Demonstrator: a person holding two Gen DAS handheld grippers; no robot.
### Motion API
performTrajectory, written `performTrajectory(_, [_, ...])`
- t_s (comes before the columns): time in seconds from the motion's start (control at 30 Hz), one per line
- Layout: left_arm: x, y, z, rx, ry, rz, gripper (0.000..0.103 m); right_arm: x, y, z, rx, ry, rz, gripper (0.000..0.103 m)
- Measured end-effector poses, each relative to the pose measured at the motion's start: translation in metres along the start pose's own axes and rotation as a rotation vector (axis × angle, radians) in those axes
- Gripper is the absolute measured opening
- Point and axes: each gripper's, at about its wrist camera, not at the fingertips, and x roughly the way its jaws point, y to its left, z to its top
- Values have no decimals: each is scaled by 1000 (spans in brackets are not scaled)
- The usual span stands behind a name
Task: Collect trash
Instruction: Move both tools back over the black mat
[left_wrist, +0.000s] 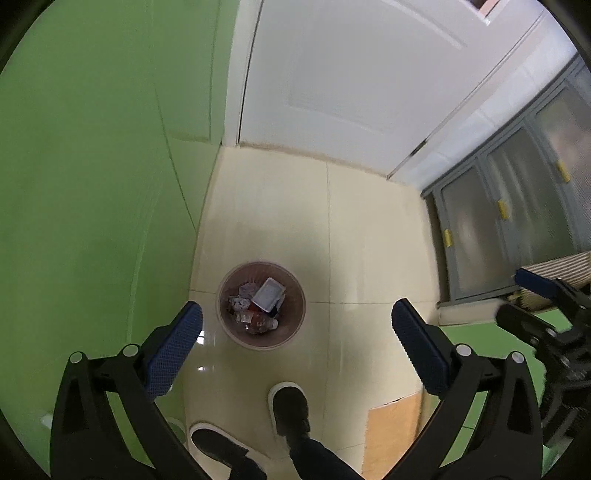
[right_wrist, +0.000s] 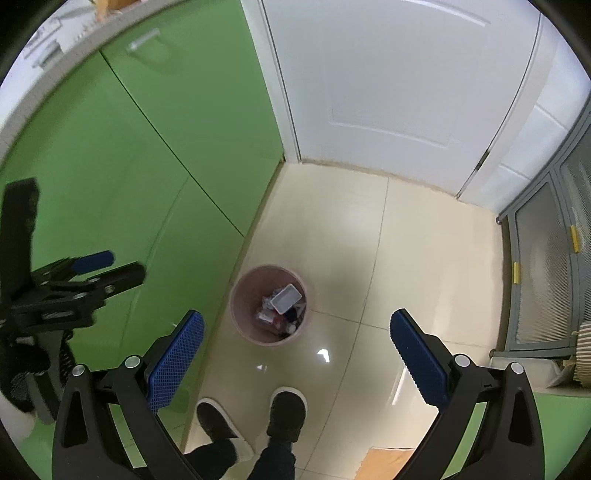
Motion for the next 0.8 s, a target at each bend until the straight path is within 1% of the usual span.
performTrajectory(0.07, [-45, -6, 2, -2, -23, -15, 100, -24, 8, 7, -3, -18, 16, 97])
performTrajectory(0.1, [-59, -9, 2, -2, -30, -19, 100, -38, 13, 11, -9, -28, 24, 97])
performTrajectory(0.13, [-89, -14, 3, 5, -50, -27, 100, -55, 21, 17, -20, -41, 32, 97])
performTrajectory(0.2, [-126, -23, 4, 17, -82, -31, 100, -82, 32, 26, -40, -64, 45, 97])
performTrajectory(0.23, [-156, -29, 5, 23, -110, -31, 100, -103, 42, 32, -54, -81, 55, 97])
performTrajectory(0.3, [-198, -33, 7, 17, -149, -33, 100, -132, 59, 42, -84, -105, 61, 97])
performTrajectory(0.33, [-223, -33, 7, 16, -172, -26, 100, -147, 68, 47, -102, -118, 65, 97])
performTrajectory(0.4, [-261, -29, 8, 7, -204, -10, 100, -168, 83, 53, -125, -135, 76, 97])
performTrajectory(0.47, [-302, -18, 7, -11, -240, 18, 100, -188, 103, 59, -153, -156, 86, 97])
performTrajectory(0.6, [-359, 13, -5, -39, -296, 71, 100, -222, 140, 68, -190, -204, 108, 97])
performTrajectory(0.7, [-395, 54, -24, -75, -327, 111, 100, -238, 174, 64, -213, -233, 132, 97])
performTrajectory(0.73, [-401, 63, -29, -85, -333, 122, 100, -242, 187, 61, -221, -242, 141, 97])
performTrajectory(0.8, [-422, 92, -47, -114, -345, 148, 100, -251, 213, 56, -238, -256, 167, 97])
